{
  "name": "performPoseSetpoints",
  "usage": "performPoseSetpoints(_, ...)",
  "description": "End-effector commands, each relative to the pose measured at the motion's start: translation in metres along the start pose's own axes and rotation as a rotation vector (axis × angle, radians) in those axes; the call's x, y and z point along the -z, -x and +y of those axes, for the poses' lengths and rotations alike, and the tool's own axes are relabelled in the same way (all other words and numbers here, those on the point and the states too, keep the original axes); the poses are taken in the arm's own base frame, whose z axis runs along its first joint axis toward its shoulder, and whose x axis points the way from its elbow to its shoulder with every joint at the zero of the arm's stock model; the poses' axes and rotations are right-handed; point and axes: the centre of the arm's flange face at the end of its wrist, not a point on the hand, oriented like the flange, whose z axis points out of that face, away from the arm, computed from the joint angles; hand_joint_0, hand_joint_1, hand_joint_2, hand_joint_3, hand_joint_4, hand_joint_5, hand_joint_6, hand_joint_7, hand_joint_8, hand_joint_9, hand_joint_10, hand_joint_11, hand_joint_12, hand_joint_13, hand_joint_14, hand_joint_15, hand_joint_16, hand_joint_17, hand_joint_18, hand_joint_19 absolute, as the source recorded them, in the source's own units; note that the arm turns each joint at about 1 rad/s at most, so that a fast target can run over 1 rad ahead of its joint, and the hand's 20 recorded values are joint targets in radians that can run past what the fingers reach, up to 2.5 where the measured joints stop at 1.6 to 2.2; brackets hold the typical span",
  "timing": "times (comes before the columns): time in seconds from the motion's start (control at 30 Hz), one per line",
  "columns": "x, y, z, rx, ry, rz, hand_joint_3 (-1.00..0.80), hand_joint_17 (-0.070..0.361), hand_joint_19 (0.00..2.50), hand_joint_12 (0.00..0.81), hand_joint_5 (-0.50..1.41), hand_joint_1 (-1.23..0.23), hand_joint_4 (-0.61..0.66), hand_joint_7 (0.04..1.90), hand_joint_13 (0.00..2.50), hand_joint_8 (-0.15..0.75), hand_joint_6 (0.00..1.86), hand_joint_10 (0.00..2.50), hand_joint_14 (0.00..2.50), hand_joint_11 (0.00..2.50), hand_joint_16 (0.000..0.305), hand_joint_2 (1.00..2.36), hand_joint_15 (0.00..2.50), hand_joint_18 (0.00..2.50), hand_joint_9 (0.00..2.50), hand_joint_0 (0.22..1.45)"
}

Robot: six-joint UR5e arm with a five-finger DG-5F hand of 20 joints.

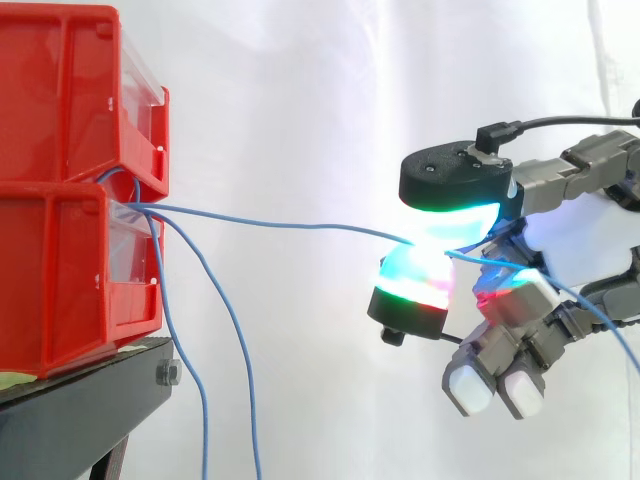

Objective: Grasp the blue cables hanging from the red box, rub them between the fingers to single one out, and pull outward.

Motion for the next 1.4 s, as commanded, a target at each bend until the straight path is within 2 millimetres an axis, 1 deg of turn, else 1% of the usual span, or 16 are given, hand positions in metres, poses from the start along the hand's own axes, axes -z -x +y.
performPoseSetpoints(0.0, -0.001, -0.003, 0.003, -0.024, 0.024, 0.008, -0.08, 0.116, 0.59, 0.417, -0.12, -0.77, 0.05, 1.19, 0.93, 0.357, 0.89, 0.02, 0.02, 0.93, 0.051, 1.02, 0.51, 0.87, 1.46, 0.60)
performPoseSetpoints(0.17, -0.002, -0.012, 0.005, -0.033, 0.038, 0.018, -0.08, 0.114, 0.60, 0.413, -0.13, -0.76, 0.06, 1.18, 0.96, 0.362, 0.90, 0.01, 0.02, 1.07, 0.051, 1.02, 0.55, 0.86, 1.52, 0.60)
performPoseSetpoints(0.6, -0.003, -0.018, 0.008, -0.015, 0.061, 0.022, -0.08, 0.110, 0.63, 0.411, -0.13, -0.76, 0.05, 1.16, 1.05, 0.359, 0.90, 0.01, 0.02, 1.03, 0.049, 1.02, 0.62, 0.87, 1.46, 0.60)
performPoseSetpoints(0.83, -0.003, -0.017, 0.008, -0.015, 0.059, 0.020, -0.08, 0.106, 0.65, 0.400, -0.13, -0.75, 0.05, 1.16, 1.35, 0.361, 0.91, 0.02, 0.02, 1.04, 0.047, 1.02, 0.90, 0.89, 1.44, 0.60)
performPoseSetpoints(1.03, -0.003, -0.017, 0.008, -0.016, 0.061, 0.023, -0.09, 0.107, 0.67, 0.377, -0.13, -0.75, 0.05, 1.14, 1.44, 0.356, 0.91, 0.02, 0.02, 1.09, 0.047, 1.02, 1.14, 0.92, 1.43, 0.60)
performPoseSetpoints(1.07, -0.003, -0.018, 0.008, -0.015, 0.061, 0.025, -0.09, 0.106, 0.69, 0.364, -0.13, -0.75, 0.05, 1.15, 1.46, 0.361, 0.91, 0.02, 0.02, 1.11, 0.047, 1.02, 1.21, 0.93, 1.44, 0.60)
performPoseSetpoints(1.33, -0.003, -0.018, 0.008, -0.013, 0.060, 0.022, -0.09, 0.102, 0.78, 0.334, -0.13, -0.75, 0.06, 1.14, 1.57, 0.359, 0.91, 0.01, 0.01, 1.16, 0.045, 1.02, 1.51, 1.00, 1.46, 0.61)
performPoseSetpoints(1.37, -0.003, -0.018, 0.008, -0.014, 0.061, 0.022, -0.09, 0.101, 0.82, 0.331, -0.13, -0.75, 0.06, 1.15, 1.59, 0.362, 0.91, 0.01, 0.00, 1.18, 0.045, 1.02, 1.58, 1.01, 1.46, 0.61)
